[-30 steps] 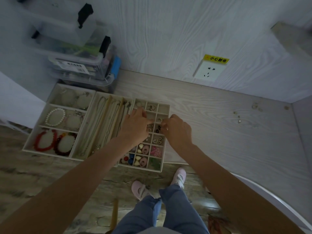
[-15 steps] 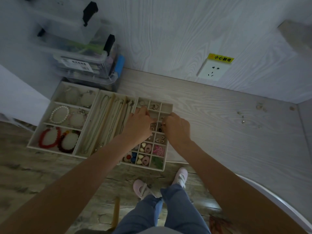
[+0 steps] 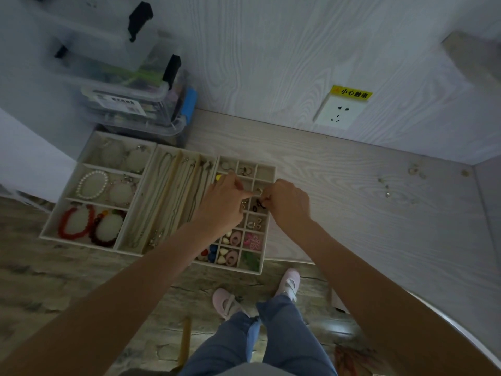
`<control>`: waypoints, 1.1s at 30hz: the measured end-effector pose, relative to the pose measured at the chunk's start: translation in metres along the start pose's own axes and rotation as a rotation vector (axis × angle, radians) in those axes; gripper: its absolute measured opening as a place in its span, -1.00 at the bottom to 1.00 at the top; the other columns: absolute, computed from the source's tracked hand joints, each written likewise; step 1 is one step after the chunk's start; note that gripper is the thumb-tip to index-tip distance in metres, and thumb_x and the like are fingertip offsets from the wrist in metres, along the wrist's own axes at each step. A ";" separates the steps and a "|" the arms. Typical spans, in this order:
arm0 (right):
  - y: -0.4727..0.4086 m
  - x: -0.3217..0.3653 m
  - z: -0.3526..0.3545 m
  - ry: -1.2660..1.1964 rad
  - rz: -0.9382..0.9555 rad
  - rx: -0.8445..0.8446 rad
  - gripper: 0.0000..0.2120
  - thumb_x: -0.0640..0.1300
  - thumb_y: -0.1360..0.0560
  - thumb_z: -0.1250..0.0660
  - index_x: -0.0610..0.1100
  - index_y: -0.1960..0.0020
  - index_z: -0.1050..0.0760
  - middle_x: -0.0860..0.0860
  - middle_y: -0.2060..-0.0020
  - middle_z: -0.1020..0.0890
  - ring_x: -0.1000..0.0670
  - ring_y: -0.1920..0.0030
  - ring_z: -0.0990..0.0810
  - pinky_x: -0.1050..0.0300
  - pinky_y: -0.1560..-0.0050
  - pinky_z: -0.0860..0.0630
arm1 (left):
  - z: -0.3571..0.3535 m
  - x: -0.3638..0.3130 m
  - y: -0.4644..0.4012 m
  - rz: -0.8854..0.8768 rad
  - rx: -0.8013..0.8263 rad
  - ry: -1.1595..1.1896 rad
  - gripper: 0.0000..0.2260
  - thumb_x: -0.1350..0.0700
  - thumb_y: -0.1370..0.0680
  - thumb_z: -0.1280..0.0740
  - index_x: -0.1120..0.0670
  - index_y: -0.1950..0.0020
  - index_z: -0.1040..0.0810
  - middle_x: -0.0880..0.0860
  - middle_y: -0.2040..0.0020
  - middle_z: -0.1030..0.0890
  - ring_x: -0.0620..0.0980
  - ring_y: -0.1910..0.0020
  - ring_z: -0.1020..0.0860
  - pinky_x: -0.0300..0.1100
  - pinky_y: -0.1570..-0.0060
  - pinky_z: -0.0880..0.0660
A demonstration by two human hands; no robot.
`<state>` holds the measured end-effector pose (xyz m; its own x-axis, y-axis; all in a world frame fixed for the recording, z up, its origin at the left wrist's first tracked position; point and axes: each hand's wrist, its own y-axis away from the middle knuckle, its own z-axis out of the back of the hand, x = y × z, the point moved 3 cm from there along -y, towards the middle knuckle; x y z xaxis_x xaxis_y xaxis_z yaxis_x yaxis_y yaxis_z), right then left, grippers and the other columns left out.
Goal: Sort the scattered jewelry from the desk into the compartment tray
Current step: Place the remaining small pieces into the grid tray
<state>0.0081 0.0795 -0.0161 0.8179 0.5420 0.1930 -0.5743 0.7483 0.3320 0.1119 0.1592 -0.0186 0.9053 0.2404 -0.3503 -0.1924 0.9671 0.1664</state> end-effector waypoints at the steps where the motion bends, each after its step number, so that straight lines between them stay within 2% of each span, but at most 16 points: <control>1: -0.001 0.000 0.000 0.007 -0.003 0.000 -0.83 -0.16 -0.54 -0.27 -0.05 -0.06 -0.62 -0.05 -0.03 -0.56 -0.12 0.02 -0.58 0.12 0.16 -0.37 | 0.000 -0.001 0.000 -0.002 -0.003 0.002 -0.55 0.21 -0.53 -0.27 -0.14 -0.37 -0.41 0.02 -0.19 -0.37 -0.06 -0.19 -0.37 -0.18 -0.18 -0.29; 10: -0.006 0.003 -0.002 0.113 0.000 0.025 -0.84 -0.23 -0.52 -0.29 -0.10 -0.04 -0.60 -0.06 0.02 -0.59 -0.10 0.06 -0.61 0.15 0.22 -0.39 | -0.003 0.000 0.000 0.008 0.016 -0.018 -0.58 0.21 -0.55 -0.26 -0.10 -0.37 -0.42 0.03 -0.21 -0.36 -0.04 -0.26 -0.34 -0.16 -0.20 -0.28; 22: -0.004 0.002 -0.005 0.049 -0.017 0.059 -0.85 -0.13 -0.52 -0.30 -0.11 -0.03 -0.61 -0.07 0.05 -0.63 -0.11 0.05 -0.62 0.13 0.18 -0.43 | -0.002 -0.001 0.000 -0.001 -0.017 -0.001 -0.62 0.22 -0.53 -0.28 -0.07 -0.32 -0.49 0.03 -0.18 -0.39 -0.04 -0.19 -0.38 -0.20 -0.12 -0.34; 33: -0.002 0.003 -0.004 0.038 -0.049 0.060 -0.85 -0.15 -0.52 -0.29 -0.11 -0.05 -0.58 -0.08 0.09 -0.63 -0.10 0.09 -0.62 0.15 0.22 -0.39 | -0.004 -0.003 -0.001 -0.014 -0.009 0.010 -0.61 0.24 -0.52 -0.28 -0.04 -0.32 -0.49 0.05 -0.18 -0.39 0.00 -0.21 -0.37 -0.13 -0.19 -0.32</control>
<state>0.0113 0.0808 -0.0196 0.8422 0.5204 0.1408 -0.5298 0.7506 0.3949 0.1078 0.1581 -0.0214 0.9041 0.2275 -0.3618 -0.1830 0.9711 0.1533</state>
